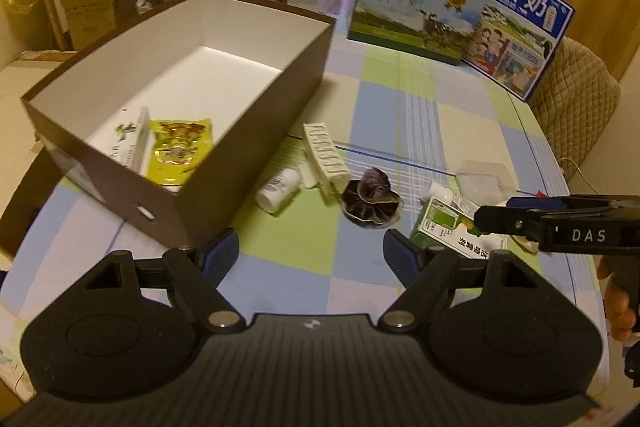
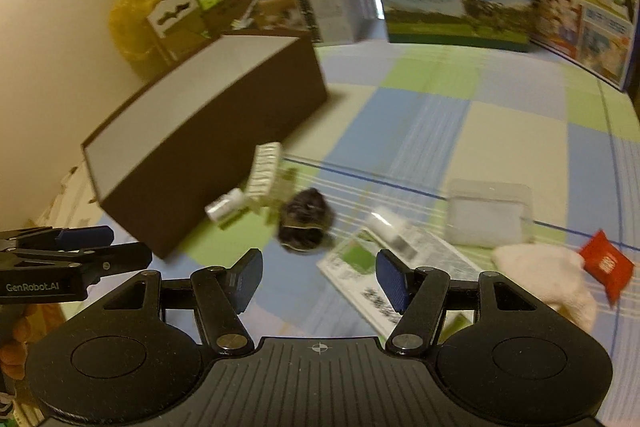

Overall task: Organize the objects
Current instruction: 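Grasp the white pill bottle with the left gripper, then lift the pill bottle with the left gripper while the right gripper grasps the white plastic rack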

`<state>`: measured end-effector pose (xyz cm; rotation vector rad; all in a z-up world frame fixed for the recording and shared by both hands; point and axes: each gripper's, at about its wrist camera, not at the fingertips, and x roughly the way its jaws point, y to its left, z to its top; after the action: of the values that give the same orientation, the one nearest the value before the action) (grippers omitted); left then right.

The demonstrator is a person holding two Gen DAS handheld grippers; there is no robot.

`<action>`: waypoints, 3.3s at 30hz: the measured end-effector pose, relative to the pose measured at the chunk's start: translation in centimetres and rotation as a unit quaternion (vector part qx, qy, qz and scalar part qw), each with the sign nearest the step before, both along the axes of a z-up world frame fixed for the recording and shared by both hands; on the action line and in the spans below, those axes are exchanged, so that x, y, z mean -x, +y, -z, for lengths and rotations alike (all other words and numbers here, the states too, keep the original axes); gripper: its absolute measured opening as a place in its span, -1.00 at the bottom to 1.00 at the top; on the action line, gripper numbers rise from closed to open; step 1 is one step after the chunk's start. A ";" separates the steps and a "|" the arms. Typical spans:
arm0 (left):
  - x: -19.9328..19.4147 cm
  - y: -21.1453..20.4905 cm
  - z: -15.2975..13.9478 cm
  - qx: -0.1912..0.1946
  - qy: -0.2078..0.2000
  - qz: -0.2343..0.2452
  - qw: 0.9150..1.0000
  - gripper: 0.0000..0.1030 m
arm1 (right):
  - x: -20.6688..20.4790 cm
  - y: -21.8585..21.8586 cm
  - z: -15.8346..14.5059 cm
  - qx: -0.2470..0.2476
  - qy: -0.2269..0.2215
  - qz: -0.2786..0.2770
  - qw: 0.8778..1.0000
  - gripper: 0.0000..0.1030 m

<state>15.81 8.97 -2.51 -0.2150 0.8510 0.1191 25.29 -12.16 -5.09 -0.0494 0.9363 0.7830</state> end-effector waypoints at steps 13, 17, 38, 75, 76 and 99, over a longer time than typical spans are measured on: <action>-5.5 -2.2 4.0 -0.060 0.018 0.008 0.998 0.06 | -3.3 -1.7 1.9 0.025 0.010 0.042 0.999 0.16; -7.4 -2.0 5.6 -0.080 0.034 0.003 0.996 -0.14 | -4.3 -1.9 2.4 0.030 0.014 0.050 0.998 0.16; -12.9 -1.8 10.3 -0.182 0.107 0.001 0.977 -0.56 | -8.4 -2.9 4.2 0.038 0.040 0.085 0.995 0.16; 3.6 5.4 5.1 -0.098 0.082 -0.145 0.981 -0.57 | -5.0 13.1 3.7 0.009 -0.010 -0.114 0.993 -0.02; 4.0 5.8 4.9 -0.100 0.079 -0.151 0.980 -0.57 | -5.1 13.9 4.1 0.015 -0.011 -0.115 0.993 -0.05; 7.2 10.7 -0.1 -0.113 0.009 -0.201 0.973 -0.57 | -5.8 15.6 4.0 0.056 -0.024 -0.074 0.995 -0.53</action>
<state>8.61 19.71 -2.44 -0.1705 0.7958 0.5954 31.07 3.45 -9.08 -0.2366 0.9366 0.8615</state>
